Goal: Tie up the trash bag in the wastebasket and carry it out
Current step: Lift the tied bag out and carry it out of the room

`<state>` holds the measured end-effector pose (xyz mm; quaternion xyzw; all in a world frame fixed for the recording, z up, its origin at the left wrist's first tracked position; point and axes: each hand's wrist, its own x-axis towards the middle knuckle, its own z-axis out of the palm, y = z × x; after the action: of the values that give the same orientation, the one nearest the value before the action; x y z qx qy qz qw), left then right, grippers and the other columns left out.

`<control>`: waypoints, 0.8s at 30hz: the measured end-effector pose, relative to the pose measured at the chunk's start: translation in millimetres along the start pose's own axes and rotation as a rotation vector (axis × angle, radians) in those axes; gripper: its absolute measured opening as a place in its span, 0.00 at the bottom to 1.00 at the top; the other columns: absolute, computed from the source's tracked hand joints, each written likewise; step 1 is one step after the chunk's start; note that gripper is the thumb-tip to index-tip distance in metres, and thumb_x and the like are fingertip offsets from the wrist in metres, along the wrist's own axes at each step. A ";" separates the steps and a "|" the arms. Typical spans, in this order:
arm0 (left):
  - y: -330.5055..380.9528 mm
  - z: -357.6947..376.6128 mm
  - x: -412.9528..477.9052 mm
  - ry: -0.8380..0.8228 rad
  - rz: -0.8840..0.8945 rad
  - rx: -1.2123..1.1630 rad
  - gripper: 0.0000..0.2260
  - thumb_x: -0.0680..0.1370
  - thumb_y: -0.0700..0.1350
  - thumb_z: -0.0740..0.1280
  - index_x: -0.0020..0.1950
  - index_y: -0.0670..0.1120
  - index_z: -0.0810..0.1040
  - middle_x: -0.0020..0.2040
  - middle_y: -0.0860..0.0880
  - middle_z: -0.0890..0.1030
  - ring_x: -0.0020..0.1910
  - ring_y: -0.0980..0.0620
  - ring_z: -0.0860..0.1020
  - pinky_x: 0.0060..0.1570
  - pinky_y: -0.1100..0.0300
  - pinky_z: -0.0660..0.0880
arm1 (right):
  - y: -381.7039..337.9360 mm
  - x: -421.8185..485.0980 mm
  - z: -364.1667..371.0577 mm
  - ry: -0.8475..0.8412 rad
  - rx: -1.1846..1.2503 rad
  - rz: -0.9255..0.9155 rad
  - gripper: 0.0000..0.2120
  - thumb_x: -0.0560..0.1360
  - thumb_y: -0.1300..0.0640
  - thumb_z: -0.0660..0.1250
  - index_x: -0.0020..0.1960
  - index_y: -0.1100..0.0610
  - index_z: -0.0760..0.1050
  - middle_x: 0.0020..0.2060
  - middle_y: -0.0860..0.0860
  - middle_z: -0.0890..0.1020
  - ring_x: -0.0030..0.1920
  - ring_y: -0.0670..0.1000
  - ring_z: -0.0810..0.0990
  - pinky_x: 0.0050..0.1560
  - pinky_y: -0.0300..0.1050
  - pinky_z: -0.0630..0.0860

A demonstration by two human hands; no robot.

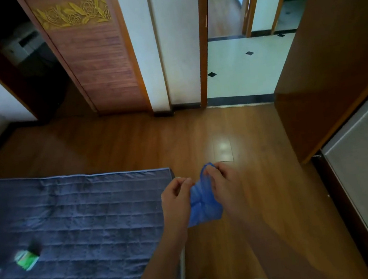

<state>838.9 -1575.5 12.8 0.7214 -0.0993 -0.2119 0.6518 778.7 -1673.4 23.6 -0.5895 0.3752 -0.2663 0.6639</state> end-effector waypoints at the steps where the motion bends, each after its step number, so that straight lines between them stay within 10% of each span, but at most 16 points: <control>1: 3.3 3.0 15.5 -0.006 -0.006 -0.011 0.11 0.77 0.39 0.66 0.34 0.43 0.78 0.31 0.45 0.75 0.33 0.51 0.73 0.36 0.54 0.71 | -1.3 14.6 4.6 0.004 -0.004 -0.003 0.16 0.80 0.62 0.64 0.33 0.56 0.71 0.20 0.43 0.70 0.22 0.41 0.68 0.26 0.34 0.65; 24: 64.3 159.5 340.0 0.188 -0.106 0.012 0.08 0.79 0.44 0.66 0.41 0.47 0.80 0.28 0.55 0.74 0.30 0.54 0.70 0.30 0.60 0.67 | -60.6 383.9 25.4 -0.146 -0.090 0.043 0.13 0.80 0.58 0.63 0.36 0.55 0.75 0.23 0.43 0.72 0.25 0.40 0.69 0.27 0.33 0.66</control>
<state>1080.9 -1869.7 6.4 0.7461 -0.0007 -0.1768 0.6419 1026.1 -1974.0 13.0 -0.6285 0.3499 -0.1911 0.6679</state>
